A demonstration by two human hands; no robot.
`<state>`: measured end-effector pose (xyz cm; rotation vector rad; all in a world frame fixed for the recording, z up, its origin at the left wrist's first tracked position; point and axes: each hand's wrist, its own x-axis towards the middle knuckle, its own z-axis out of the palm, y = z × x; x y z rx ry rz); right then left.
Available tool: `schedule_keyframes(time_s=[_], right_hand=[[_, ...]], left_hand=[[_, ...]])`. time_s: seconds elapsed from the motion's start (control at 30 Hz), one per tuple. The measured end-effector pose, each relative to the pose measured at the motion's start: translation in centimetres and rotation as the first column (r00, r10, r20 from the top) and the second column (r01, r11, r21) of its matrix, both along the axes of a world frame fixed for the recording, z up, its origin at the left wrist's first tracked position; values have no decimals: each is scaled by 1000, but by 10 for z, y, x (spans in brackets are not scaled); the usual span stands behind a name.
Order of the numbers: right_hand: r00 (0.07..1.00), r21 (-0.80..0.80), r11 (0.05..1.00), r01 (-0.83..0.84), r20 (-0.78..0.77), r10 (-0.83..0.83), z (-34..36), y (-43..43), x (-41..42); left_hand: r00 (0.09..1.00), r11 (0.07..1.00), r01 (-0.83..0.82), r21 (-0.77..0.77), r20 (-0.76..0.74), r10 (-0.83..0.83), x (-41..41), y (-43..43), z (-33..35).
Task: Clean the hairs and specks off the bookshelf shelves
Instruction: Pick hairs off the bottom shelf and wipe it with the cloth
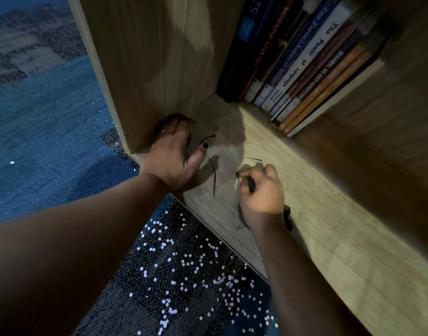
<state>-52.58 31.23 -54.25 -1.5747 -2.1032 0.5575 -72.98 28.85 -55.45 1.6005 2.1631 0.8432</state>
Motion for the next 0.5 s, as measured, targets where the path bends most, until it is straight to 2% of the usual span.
schedule_keyframes(time_s=[0.2,0.27,0.37,0.5], right_hand=[[999,-7,1000,-10,38,10,3,-28,9],[994,-29,999,-40,102,43,4,-53,18],[990,-61,993,-98,99,103,3,-78,30],[987,-36,995,-94,126,98,1,-70,28]], left_hand=[[999,999,32,1,-6,-32,-1,1,1],[999,999,35,-4,-8,-35,-1,1,2],[999,999,42,10,-11,-42,-1,1,3],[999,999,32,10,-11,-32,-1,1,3]])
